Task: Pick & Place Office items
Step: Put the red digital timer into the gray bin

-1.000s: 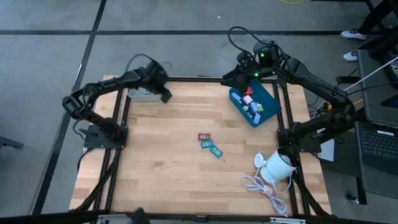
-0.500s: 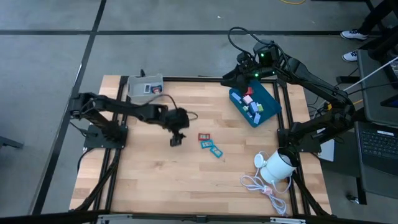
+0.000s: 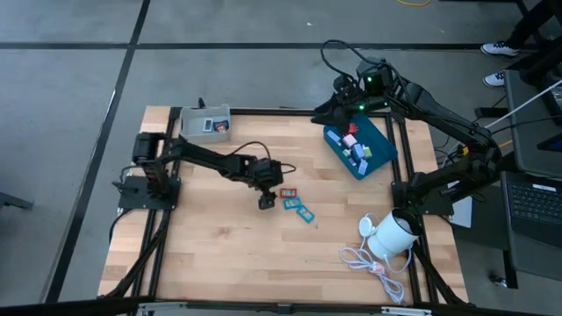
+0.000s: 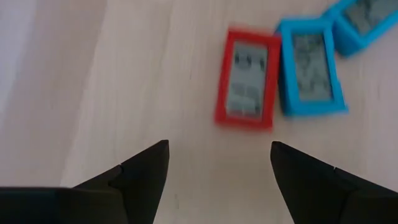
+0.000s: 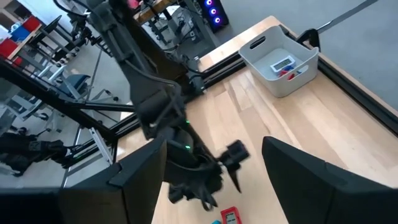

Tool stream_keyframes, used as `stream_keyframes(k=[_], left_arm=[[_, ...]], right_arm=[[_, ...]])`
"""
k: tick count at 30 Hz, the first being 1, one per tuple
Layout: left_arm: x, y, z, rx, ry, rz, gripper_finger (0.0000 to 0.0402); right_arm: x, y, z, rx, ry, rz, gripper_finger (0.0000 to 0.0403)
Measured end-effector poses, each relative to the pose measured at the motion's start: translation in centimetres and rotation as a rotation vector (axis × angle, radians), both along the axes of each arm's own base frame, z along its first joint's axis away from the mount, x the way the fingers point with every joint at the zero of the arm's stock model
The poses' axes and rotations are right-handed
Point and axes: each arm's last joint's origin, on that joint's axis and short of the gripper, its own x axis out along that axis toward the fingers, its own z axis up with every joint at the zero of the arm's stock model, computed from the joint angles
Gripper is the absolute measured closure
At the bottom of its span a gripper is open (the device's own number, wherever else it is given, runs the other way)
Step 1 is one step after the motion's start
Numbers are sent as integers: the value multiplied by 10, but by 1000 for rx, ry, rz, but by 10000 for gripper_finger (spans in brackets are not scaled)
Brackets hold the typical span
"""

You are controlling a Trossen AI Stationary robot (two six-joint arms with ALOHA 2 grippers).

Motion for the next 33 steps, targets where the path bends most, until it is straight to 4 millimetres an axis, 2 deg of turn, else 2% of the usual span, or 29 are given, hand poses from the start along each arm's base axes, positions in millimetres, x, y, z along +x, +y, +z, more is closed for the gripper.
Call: stream_keyframes(k=[5,8,21,24,31,33], left_arm=[[26,7,-4,31,-13,-93,131],[35,11,-11,-6,11,-116,132],[37,12,-16,-30,26,-126,142],[37,12,-16,-35,25,-116,179],[37,10,-16,-114,20,-126,333],[37,9,-16,-139,19,-109,348]], right_arm=[[2,5,0,0,0,19,132],[3,7,0,2,0,24,132],[3,7,0,-3,3,19,132],[3,7,0,-6,2,20,132],[3,7,0,-9,2,22,132],[3,7,0,-9,2,21,132]])
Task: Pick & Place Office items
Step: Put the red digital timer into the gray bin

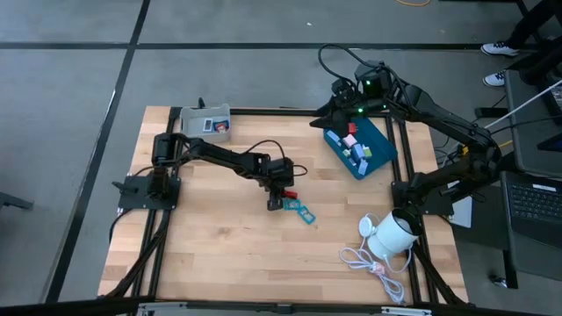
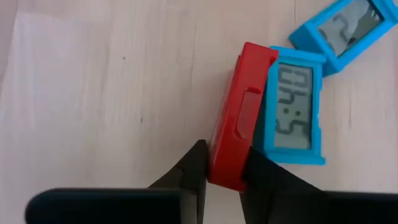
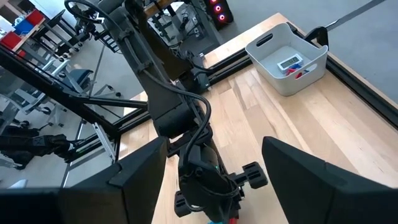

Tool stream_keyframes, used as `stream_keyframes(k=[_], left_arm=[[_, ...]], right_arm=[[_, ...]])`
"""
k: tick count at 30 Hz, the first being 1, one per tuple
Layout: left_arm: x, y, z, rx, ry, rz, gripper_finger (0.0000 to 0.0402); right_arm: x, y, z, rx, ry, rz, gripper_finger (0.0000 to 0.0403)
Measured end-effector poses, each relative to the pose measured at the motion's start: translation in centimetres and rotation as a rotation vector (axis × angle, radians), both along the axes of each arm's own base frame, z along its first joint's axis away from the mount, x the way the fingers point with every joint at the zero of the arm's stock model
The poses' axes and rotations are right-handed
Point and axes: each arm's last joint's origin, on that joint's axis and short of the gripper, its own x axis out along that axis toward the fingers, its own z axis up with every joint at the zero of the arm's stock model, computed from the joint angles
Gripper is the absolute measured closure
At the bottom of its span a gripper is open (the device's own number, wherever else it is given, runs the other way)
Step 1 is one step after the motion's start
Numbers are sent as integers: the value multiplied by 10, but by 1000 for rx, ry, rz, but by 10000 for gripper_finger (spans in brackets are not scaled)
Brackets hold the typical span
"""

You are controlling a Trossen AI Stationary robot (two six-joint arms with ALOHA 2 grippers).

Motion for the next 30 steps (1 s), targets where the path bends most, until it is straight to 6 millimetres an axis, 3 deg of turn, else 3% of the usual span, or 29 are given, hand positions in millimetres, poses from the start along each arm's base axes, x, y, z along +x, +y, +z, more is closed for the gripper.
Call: stream_keyframes(k=[7,15,22,30], left_arm=[[-4,16,6,-43,1,120,348],[-21,64,43,14,-70,275,348],[-73,127,87,130,-51,516,348],[-166,175,140,244,28,782,348]], right_arm=[[0,0,0,2,0,-1,132],[0,0,0,4,0,-2,132],[0,0,0,4,3,-15,132],[0,-1,0,2,5,-21,132]])
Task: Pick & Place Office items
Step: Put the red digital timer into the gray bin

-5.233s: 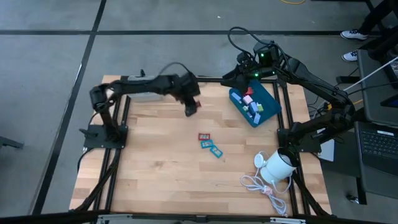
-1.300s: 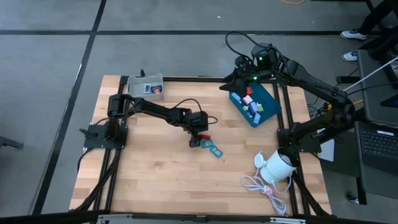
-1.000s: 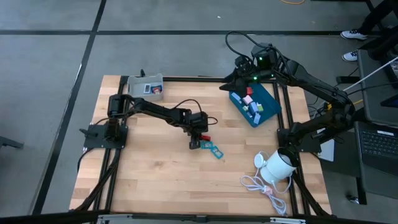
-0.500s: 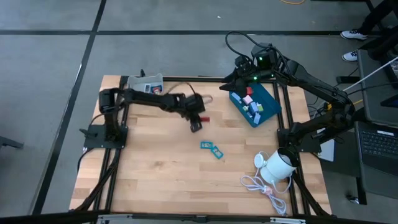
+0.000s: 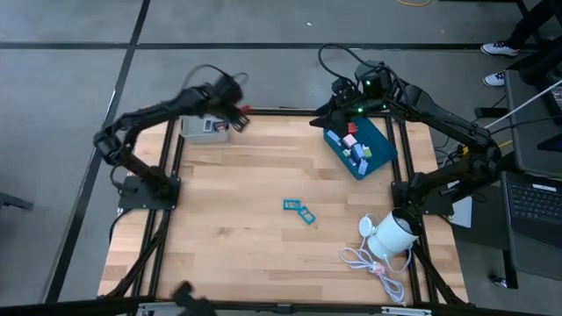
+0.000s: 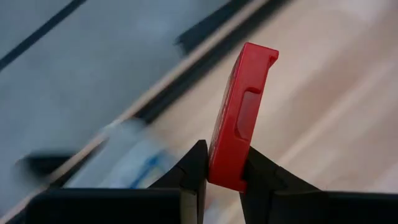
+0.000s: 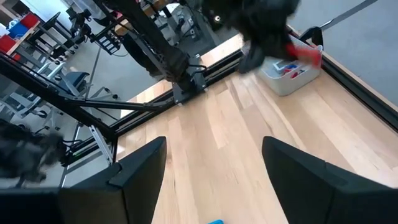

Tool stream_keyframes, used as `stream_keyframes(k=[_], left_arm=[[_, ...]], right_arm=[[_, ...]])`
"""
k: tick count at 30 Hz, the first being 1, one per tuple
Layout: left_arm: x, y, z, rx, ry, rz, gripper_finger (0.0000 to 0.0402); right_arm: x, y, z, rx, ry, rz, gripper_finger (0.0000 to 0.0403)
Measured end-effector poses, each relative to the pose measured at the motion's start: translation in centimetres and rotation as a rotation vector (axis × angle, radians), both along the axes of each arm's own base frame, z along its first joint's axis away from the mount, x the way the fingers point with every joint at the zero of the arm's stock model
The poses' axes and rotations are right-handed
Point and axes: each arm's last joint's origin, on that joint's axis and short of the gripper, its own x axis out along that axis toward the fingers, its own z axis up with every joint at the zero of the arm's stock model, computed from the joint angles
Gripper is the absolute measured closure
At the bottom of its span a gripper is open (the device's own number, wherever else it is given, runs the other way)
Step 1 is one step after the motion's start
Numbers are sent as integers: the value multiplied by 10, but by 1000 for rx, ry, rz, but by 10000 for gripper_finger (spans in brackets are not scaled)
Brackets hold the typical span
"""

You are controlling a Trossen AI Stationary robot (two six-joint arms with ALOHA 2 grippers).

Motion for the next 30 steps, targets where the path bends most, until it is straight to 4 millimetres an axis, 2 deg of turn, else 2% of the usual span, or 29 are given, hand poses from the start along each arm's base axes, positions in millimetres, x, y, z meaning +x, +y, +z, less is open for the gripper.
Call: stream_keyframes(k=[3,6,8,11,16,20,26,30], left_arm=[[-36,9,10,-19,53,97,348],[-65,14,14,-55,108,158,348],[-79,16,10,-75,148,184,348],[-95,18,-9,-137,141,207,348],[-105,13,-51,-209,60,245,348],[-107,8,-71,-219,40,244,348],[-108,9,-79,-177,24,245,344],[-107,12,-78,-147,4,245,308]], right_arm=[[0,0,0,0,0,0,132],[0,0,0,-1,0,0,132],[0,0,0,-6,2,-6,132],[0,0,0,-9,2,-9,132],[0,-1,0,-15,5,-21,132],[0,-1,0,-12,5,-23,132],[0,-1,0,-11,5,-23,132],[0,-1,0,-11,5,-23,132]])
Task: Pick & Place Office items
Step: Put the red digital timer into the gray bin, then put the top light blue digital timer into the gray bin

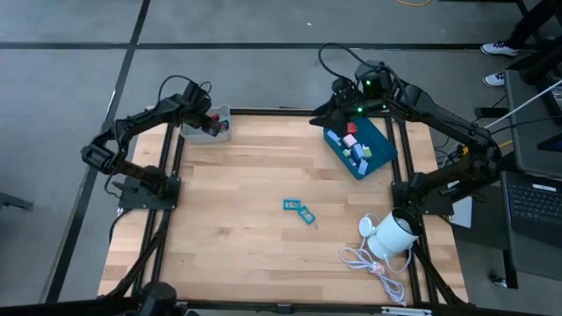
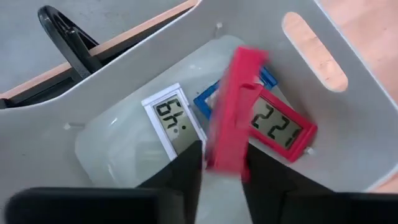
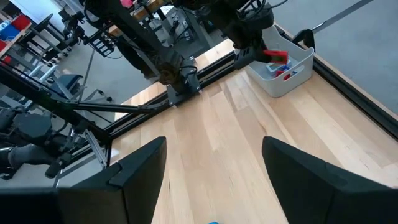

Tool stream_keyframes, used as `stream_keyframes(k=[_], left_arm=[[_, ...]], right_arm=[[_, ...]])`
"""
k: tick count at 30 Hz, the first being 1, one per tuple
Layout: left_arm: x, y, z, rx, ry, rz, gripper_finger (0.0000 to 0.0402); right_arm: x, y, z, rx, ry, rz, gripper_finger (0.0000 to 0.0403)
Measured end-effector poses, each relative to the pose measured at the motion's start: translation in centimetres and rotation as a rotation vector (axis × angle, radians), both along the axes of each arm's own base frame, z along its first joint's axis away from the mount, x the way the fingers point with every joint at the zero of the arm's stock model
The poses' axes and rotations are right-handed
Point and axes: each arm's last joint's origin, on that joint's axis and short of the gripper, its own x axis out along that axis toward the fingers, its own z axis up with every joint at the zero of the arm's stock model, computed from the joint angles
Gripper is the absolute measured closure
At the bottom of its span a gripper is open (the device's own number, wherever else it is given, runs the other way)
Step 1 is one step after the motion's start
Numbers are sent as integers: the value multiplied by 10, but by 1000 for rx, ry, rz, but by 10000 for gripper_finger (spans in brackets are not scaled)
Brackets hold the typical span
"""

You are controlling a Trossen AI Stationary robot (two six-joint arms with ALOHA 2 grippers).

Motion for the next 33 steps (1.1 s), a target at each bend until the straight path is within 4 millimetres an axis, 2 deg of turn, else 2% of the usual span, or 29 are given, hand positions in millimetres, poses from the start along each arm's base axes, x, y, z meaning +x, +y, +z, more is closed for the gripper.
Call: stream_keyframes(k=[8,11,14,17,21,25,29,33], left_arm=[[0,0,0,-13,-14,15,192],[5,-1,2,-54,-131,9,162],[22,-4,12,-56,-314,-110,150],[50,-14,29,-47,-449,-281,152],[96,-47,49,-13,-451,-493,159],[135,-98,58,97,-380,-703,157],[164,-150,60,193,-385,-863,150],[184,-186,48,157,-412,-918,141]], right_arm=[[0,0,0,0,0,0,132],[0,0,0,0,0,0,132],[0,0,0,0,0,0,132],[1,0,-1,1,2,0,132],[3,-2,-2,-1,-1,0,132],[7,-4,-6,6,13,0,132],[11,-6,-10,11,29,2,132],[14,-6,-12,26,27,35,132]])
